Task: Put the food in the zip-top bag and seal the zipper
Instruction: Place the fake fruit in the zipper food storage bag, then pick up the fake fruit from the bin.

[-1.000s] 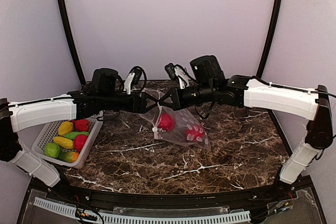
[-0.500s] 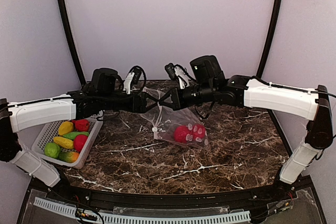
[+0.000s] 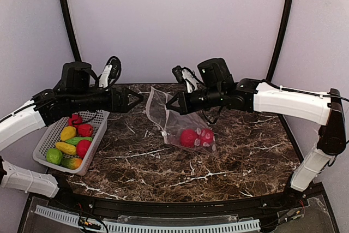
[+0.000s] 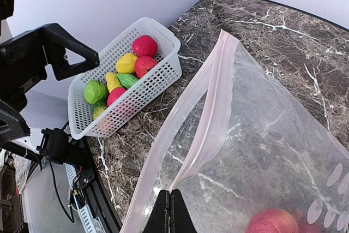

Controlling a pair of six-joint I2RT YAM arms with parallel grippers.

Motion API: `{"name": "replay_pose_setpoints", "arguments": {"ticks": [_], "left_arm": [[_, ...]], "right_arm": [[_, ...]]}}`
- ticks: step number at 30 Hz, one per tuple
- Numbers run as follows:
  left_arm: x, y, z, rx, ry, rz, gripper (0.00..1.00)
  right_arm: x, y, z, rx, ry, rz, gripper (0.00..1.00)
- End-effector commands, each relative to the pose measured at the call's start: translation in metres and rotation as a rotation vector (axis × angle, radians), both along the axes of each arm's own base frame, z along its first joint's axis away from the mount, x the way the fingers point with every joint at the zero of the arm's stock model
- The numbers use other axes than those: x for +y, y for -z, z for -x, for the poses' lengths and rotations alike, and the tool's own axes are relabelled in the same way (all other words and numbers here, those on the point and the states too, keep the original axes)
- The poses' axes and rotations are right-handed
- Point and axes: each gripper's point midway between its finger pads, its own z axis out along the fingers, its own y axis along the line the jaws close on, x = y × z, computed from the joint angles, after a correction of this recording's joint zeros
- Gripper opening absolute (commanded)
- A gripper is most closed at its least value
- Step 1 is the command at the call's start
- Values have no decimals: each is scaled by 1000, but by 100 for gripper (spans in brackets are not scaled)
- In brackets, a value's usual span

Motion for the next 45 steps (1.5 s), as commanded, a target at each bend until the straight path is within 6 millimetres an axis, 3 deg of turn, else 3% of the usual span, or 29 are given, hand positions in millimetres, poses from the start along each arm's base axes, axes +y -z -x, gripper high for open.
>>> {"name": "replay_pose_setpoints", "arguments": {"ticks": [1,3,9,15,20,24,33,45], "left_arm": [[68,41,5,129,-206,-249,98],[104,56,-2,198,-321,-263,99],[161,109,5,401,-520,-208,99],[197,148,14,503,-699,-187,99],[229,160,20,494,-865,-153,99],[250,181,28,541,-942,-142,99],[267,208,38,599,-1004,-211,98],[267,228,38,639,-984,-254,85]], "right_arm": [[1,-14,1,-39,-3,-28,0],[1,-14,2,-37,-7,-28,0],[-2,-14,2,-40,1,-24,0],[-3,-13,3,-37,2,-25,0],[-5,-12,3,-37,8,-21,0],[-2,-12,4,-34,-4,-24,0],[0,-13,3,-34,-9,-24,0],[2,-12,2,-31,-13,-22,0]]}}
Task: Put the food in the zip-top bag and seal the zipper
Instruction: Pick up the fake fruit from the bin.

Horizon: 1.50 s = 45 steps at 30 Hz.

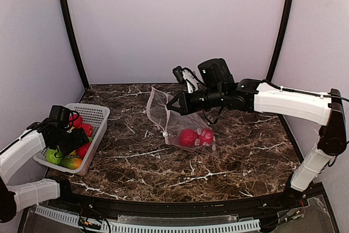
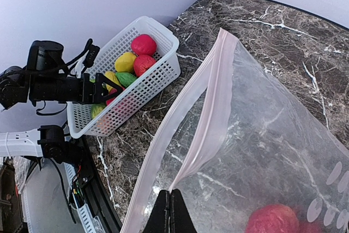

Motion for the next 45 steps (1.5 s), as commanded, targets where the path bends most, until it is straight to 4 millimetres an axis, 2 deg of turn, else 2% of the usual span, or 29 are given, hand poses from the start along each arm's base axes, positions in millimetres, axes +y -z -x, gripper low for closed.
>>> {"name": "replay_pose_setpoints", "arguments": {"ticks": [1,9,17,22,26,28,32,34,36,41,45], "left_arm": [[0,16,4,36,11,1,85],[-6,24,0,47,31,31,85],[-6,27,2,56,31,32,77],[-6,24,3,49,31,29,74],[-5,12,1,18,42,21,74],[-6,-3,-2,-30,60,13,74],[-7,-50,-10,-173,101,-11,71],[-14,-72,-13,-237,140,9,70],[-27,-91,-17,-300,198,63,69],[-79,-143,-26,-490,410,278,62],[-114,-188,-31,-629,543,361,60]], "right_arm": [[4,-14,2,-31,-18,-27,0],[3,-13,2,-31,-17,-25,0],[3,-12,2,-30,-15,-22,0],[3,-12,2,-30,-17,-23,0],[3,-13,3,-31,-16,-24,0],[2,-15,3,-34,-15,-25,0],[2,-15,3,-36,-15,-26,0],[3,-16,3,-37,-19,-31,0],[4,-14,3,-35,-25,-34,0],[9,-17,6,-41,-53,-57,0],[12,-18,6,-46,-69,-63,0]]}}
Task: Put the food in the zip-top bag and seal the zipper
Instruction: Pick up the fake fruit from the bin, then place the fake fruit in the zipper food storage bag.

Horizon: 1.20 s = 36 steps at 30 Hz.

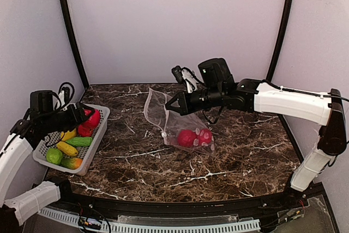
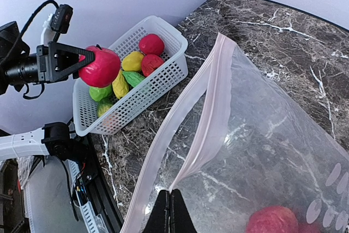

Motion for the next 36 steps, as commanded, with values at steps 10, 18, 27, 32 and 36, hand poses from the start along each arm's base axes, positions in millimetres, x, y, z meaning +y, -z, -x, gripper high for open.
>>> {"name": "replay_pose_setpoints", "arguments": {"ticks": [10,18,27,32,36], "left_arm": [[-178,-124,-1,-372,583,145,59],[-231,-109,-26,-374,651,113,59],[-229,-65,-33,-266,605,49,59],[-237,-45,-31,-215,631,13,62],[-244,-30,-29,-165,649,-19,67]], "right_arm": [[9,-18,3,-39,-38,-52,0],[5,-20,3,-39,-20,-53,0],[5,-19,2,-42,-20,-48,0],[9,-22,2,-45,-35,-56,0],[7,-25,2,-53,-29,-57,0]]}}
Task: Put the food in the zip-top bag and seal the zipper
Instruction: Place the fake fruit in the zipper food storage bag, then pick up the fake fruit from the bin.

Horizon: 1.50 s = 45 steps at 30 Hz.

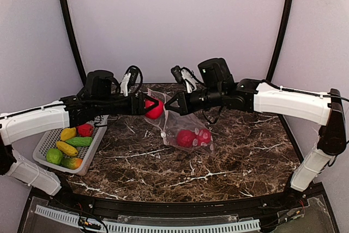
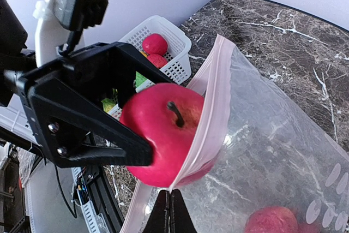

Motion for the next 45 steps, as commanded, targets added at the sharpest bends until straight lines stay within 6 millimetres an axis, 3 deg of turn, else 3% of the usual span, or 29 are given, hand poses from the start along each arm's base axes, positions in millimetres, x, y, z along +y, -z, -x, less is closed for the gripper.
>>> {"name": "replay_pose_setpoints", "arguments": {"ticks": [1,12,29,37,41,45], "left_arm": [[-5,18,3,29,15,-65,70],[-13,15,5,12,44,-70,90],[-6,3,12,-28,49,-73,91],[14,-14,19,-63,3,-102,91],[34,-26,24,-103,-37,-147,92],[64,-22,26,-69,-100,-220,95]], "right_arm": [[4,-23,0,-48,-7,-49,0],[2,-21,1,-46,-1,-43,0],[4,-20,1,-42,-8,-43,0],[3,-21,1,-45,-6,-43,0],[2,-20,0,-48,-3,-40,0],[3,-19,1,-45,-7,-39,0]]}}
